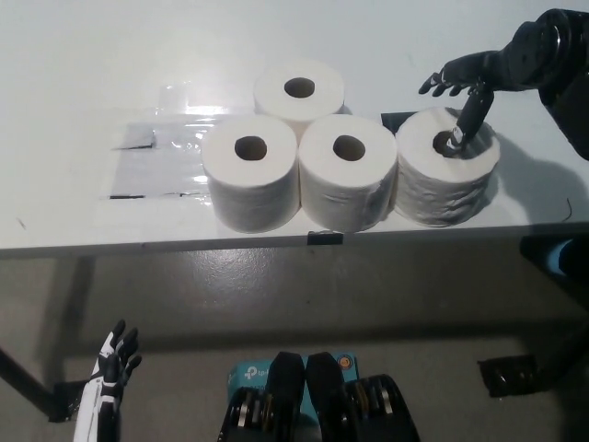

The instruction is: A few rolls of toilet paper are kept infront of the robot and the robot uses its right hand to lift one of the rolls and and places it on top of the other rolls to stack it.

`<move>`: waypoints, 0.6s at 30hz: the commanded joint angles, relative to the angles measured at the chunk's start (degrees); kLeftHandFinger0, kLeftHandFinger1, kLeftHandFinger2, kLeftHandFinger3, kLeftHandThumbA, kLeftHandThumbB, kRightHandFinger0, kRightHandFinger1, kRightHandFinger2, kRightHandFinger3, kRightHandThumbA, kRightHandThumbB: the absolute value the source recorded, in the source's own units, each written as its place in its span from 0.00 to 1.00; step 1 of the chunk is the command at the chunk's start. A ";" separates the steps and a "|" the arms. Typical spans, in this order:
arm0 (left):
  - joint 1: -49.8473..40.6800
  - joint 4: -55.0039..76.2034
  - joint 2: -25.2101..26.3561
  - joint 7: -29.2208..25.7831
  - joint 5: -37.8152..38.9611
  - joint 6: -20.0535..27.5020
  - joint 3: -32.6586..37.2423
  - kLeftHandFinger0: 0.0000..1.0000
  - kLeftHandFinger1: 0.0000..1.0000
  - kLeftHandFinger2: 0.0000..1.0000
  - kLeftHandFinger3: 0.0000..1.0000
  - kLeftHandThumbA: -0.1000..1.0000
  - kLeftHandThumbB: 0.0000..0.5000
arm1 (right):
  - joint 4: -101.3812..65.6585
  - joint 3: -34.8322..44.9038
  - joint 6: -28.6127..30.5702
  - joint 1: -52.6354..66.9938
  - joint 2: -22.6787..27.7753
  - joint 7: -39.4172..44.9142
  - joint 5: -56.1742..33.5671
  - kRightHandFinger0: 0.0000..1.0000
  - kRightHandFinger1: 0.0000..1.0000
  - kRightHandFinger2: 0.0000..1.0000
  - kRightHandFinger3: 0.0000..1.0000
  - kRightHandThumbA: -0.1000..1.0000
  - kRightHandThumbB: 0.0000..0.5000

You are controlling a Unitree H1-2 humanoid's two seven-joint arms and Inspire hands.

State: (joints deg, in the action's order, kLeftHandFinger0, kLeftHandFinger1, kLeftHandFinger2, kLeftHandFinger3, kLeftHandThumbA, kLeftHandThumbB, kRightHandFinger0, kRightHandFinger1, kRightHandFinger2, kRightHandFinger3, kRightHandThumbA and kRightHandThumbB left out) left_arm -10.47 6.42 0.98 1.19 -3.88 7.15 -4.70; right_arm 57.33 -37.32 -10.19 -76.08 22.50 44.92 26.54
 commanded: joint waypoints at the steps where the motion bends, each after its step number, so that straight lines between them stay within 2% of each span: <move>1: -0.04 1.39 0.45 -1.11 -0.09 1.85 -0.22 1.00 1.00 1.00 1.00 1.00 0.00 | 0.78 1.42 2.75 -4.70 0.51 -1.07 1.10 1.00 1.00 1.00 1.00 0.86 0.59; 6: -0.23 1.41 0.49 -1.06 -0.33 1.89 -0.11 1.00 1.00 1.00 1.00 1.00 0.00 | 0.75 1.54 3.34 -5.30 1.03 -1.42 1.89 1.00 1.00 1.00 1.00 0.90 0.60; 12: -0.23 1.33 0.57 -1.12 -0.60 2.11 -0.12 1.00 1.00 1.00 1.00 1.00 0.00 | 3.24 2.72 4.25 -6.33 0.48 -1.72 1.53 1.00 1.00 1.00 1.00 0.86 0.54; 15: -0.20 1.43 0.45 -1.17 -0.53 2.07 -0.13 1.00 1.00 1.00 1.00 1.00 0.00 | 3.69 2.78 3.33 -6.77 0.35 -1.98 2.31 1.00 1.00 1.00 1.00 0.86 0.61; 18: -0.19 1.36 0.50 -1.06 -0.51 2.30 -0.05 1.00 1.00 1.00 1.00 1.00 0.00 | 4.29 3.01 3.90 -6.67 0.21 -2.16 2.48 1.00 1.00 1.00 1.00 0.85 0.61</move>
State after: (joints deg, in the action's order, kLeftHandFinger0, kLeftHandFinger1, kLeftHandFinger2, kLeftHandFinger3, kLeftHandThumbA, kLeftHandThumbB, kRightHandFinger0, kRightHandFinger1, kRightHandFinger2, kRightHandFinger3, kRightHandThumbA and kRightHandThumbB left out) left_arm -10.48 6.41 0.99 1.19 -4.06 7.24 -4.70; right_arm 61.00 -35.48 -7.67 -78.09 22.23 44.71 28.12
